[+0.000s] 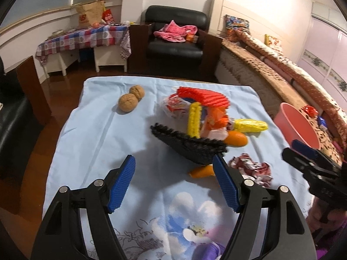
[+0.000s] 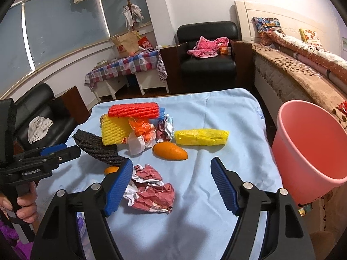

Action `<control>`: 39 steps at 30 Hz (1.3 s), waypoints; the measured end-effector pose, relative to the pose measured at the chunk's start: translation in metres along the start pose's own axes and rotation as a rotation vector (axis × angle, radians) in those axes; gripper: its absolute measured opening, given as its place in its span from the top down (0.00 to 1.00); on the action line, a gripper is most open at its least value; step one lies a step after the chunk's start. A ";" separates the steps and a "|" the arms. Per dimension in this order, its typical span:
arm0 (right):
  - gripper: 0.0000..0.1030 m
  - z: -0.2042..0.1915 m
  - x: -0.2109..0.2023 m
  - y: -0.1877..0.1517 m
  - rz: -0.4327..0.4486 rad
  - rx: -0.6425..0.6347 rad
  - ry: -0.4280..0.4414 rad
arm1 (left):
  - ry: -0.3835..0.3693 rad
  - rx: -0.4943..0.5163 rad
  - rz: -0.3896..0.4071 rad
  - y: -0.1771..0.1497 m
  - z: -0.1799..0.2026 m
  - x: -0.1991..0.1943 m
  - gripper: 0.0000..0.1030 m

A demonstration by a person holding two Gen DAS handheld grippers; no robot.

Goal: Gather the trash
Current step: 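Grasp the black glove with the left tool while the right tool grasps the crumpled wrapper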

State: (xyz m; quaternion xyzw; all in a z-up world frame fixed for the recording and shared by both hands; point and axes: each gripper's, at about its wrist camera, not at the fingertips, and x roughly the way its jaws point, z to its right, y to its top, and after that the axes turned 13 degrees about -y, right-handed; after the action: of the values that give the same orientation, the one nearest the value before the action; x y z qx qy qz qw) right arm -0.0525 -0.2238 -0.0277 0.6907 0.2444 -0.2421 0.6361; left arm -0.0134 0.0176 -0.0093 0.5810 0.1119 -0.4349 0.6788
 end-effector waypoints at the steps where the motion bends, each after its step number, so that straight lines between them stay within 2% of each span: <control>1: 0.29 -0.001 0.001 -0.001 -0.005 -0.004 0.006 | -0.008 0.002 -0.001 0.000 0.001 0.000 0.28; 9: 0.34 -0.011 0.008 -0.006 -0.051 -0.053 0.048 | -0.079 -0.010 -0.021 -0.002 0.005 0.004 0.28; 13: 0.40 -0.011 0.015 -0.008 -0.088 -0.054 0.062 | -0.084 -0.017 -0.036 -0.004 0.001 0.005 0.28; 19: 0.47 -0.013 0.026 -0.012 -0.138 -0.055 0.082 | -0.050 -0.001 -0.070 -0.010 -0.009 0.008 0.28; 22: 0.48 -0.014 0.029 -0.013 -0.154 -0.061 0.083 | -0.075 -0.009 -0.095 -0.014 -0.010 0.011 0.28; 26: 0.48 -0.011 0.030 -0.013 -0.157 -0.057 0.085 | -0.140 0.065 -0.097 -0.016 0.004 0.007 0.28; 29: 0.48 -0.009 0.030 -0.013 -0.163 -0.047 0.088 | -0.153 0.128 -0.101 -0.018 0.017 0.009 0.28; 30: 0.48 -0.008 0.031 -0.013 -0.166 -0.042 0.090 | -0.143 0.147 -0.106 -0.019 0.020 0.012 0.29; 32: 0.48 -0.005 0.030 -0.013 -0.169 -0.035 0.091 | -0.121 0.172 -0.126 -0.020 0.024 0.021 0.44; 36: 0.48 0.002 0.028 -0.014 -0.172 -0.015 0.095 | -0.065 0.182 -0.166 -0.025 0.020 0.035 0.53; 39: 0.48 0.006 0.027 -0.015 -0.174 0.002 0.115 | -0.021 0.197 -0.176 -0.027 0.017 0.041 0.67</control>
State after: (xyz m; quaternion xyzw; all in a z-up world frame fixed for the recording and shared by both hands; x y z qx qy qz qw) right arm -0.0419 -0.2278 -0.0568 0.6800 0.3394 -0.2567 0.5970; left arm -0.0146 -0.0145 -0.0498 0.6283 0.1118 -0.5078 0.5787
